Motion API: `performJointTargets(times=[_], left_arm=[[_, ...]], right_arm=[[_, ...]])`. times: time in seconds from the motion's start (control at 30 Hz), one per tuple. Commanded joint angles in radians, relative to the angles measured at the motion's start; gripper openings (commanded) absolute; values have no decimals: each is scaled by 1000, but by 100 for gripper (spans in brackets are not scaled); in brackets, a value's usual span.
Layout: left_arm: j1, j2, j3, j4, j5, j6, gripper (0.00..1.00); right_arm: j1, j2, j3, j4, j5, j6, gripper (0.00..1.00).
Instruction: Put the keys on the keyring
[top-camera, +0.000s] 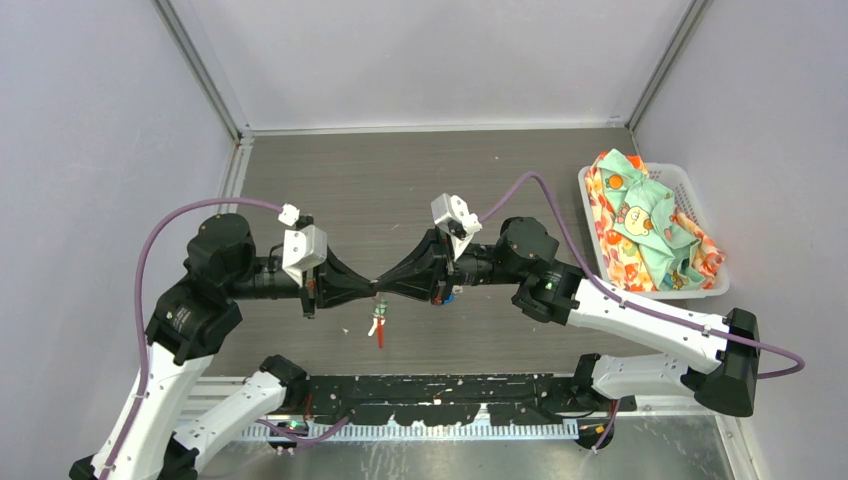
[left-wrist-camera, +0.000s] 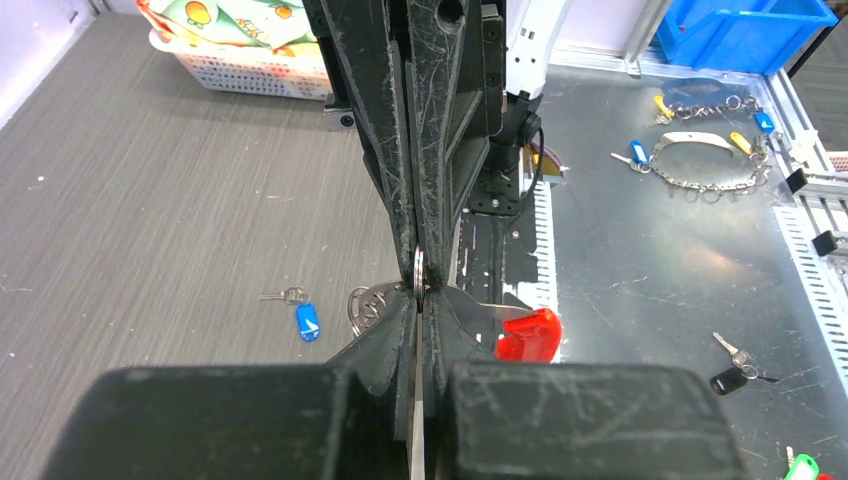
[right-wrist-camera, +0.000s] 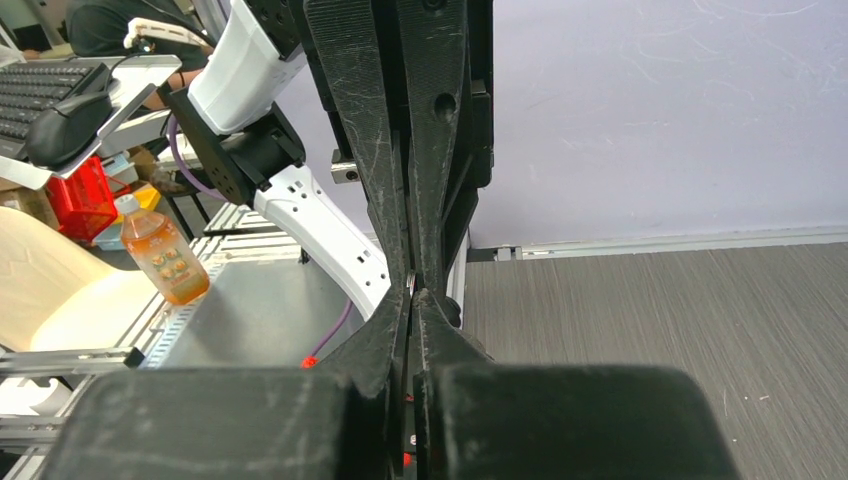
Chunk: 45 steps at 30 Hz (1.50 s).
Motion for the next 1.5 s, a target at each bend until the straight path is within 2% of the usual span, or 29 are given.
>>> performJointTargets(times=[0.0, 0.1, 0.23, 0.4, 0.53, 0.6, 0.63, 0.67, 0.7, 0.83, 0.9, 1.03, 1.17, 1.47], left_arm=[[-2, 5, 7, 64, -2, 56, 0], [-2, 0, -4, 73, 1, 52, 0], [-2, -11, -11, 75, -32, 28, 18], [-2, -13, -12, 75, -52, 8, 18], [-2, 3, 1, 68, -79, -29, 22], [-2, 4, 3, 66, -82, -31, 19], [-2, 3, 2, 67, -83, -34, 14], [-2, 0, -1, 77, -92, -46, 4], [-1, -5, -8, 87, -96, -59, 1], [-2, -31, -42, 147, -46, -63, 0], [-2, -35, -42, 146, -31, -42, 1], [-2, -33, -27, 75, -13, 117, 1], [-2, -30, 5, -42, -37, 380, 0], [-2, -29, 37, -150, -15, 829, 0]], right_arm=[[7, -13, 9, 47, -8, 11, 3], [8, -11, 10, 54, -6, 15, 1], [7, -13, 11, 61, -1, 15, 1], [8, -11, 13, 66, 1, 15, 1], [8, -8, 14, 73, -2, 22, 1], [7, -7, 15, 75, -3, 25, 1], [7, -8, 15, 75, -3, 26, 1], [7, -8, 15, 75, -5, 27, 1], [7, -7, 16, 75, -5, 26, 1], [7, -7, 18, 73, -12, 29, 2], [7, -11, 20, 57, -17, 27, 9], [8, -49, 21, -10, 15, -13, 30], [8, -115, 34, -139, 54, -97, 42], [7, -210, 39, -300, 155, -193, 44]])
